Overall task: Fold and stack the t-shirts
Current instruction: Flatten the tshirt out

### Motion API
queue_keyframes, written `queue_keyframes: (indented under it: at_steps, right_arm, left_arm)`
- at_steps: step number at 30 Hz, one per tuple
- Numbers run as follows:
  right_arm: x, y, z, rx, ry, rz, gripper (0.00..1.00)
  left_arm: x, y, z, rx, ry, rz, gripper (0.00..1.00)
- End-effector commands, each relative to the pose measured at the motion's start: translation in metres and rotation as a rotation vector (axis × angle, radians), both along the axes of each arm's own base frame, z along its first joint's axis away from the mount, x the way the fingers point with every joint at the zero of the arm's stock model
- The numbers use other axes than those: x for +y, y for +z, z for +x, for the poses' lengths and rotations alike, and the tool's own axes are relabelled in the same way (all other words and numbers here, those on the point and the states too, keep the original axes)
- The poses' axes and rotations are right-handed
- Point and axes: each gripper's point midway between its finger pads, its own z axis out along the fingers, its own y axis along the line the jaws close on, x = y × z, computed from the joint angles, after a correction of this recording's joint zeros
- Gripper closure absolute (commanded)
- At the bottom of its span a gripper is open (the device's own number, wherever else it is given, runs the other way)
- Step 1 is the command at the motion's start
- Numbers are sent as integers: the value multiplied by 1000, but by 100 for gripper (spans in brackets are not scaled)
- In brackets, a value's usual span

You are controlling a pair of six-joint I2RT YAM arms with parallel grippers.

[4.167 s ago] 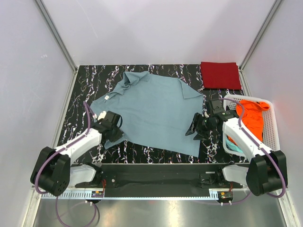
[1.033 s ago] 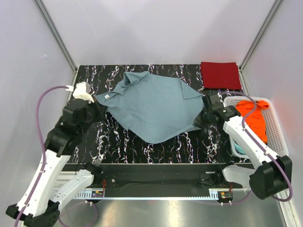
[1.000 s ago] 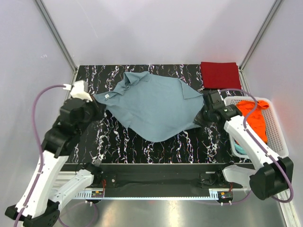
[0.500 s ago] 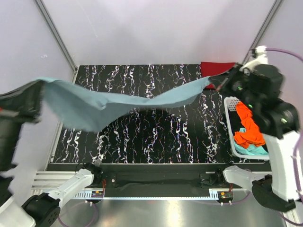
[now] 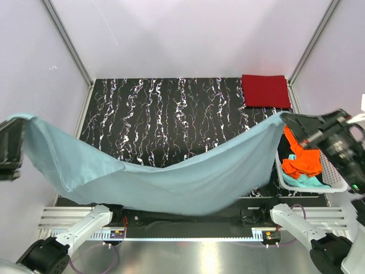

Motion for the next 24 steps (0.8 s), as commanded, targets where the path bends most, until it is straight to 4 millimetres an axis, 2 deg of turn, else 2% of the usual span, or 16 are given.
queue_keyframes:
  at_steps: [1, 3, 4, 7, 8, 9, 10, 11, 12, 14, 15, 18, 19, 21, 22, 24]
  right_arm:
    - [16, -38, 54, 153, -30, -37, 100]
    - [18, -46, 78, 161, -71, -34, 100]
    - [23, -71, 99, 225, -92, -54, 100]
    - [25, -107, 154, 292, -190, -94, 100]
    - [24, -130, 200, 302, -274, -164, 100]
    - [28, -145, 211, 340, -274, -185, 100]
    - [25, -155, 226, 356, -302, -209, 100]
    - [23, -163, 243, 359, -319, -231, 100]
    - [24, -187, 265, 410, -334, -262, 100]
    - [8, -205, 296, 432, -382, -255, 100]
    - [4, -229, 315, 475, -394, -270, 100]
    - [-23, -268, 358, 534, -456, -279, 100]
    - [-31, -277, 368, 550, -465, -293, 100]
    - [-44, -300, 393, 586, -480, -311, 100]
    - [-47, -306, 399, 592, -476, -317, 100]
    - [-51, -323, 413, 615, -446, -330, 100]
  left_arm:
    - [-18, -2, 53, 50, 46, 55, 100]
    - [-28, -29, 98, 155, 112, 119, 100]
    - [-30, -35, 115, 175, 146, 138, 100]
    - [-34, -72, 190, 309, 317, 236, 100]
    - [-49, -112, 261, 394, 401, 371, 100]
    - [-49, -112, 261, 395, 402, 372, 100]
    - [-50, -110, 281, 365, 386, 377, 100]
    - [-55, -125, 305, 397, 361, 375, 100]
    - [-59, -146, 338, 443, 339, 390, 100]
    - [-53, -162, 382, 454, 334, 376, 100]
    - [-55, -190, 418, 507, 329, 397, 100]
    - [-57, -205, 473, 480, 307, 395, 100]
    - [-62, -234, 504, 514, 274, 408, 100]
    - [-71, -235, 533, 483, 241, 404, 100]
    - [-79, -269, 557, 530, 208, 422, 100]
    - [-84, -261, 571, 508, 193, 400, 100]
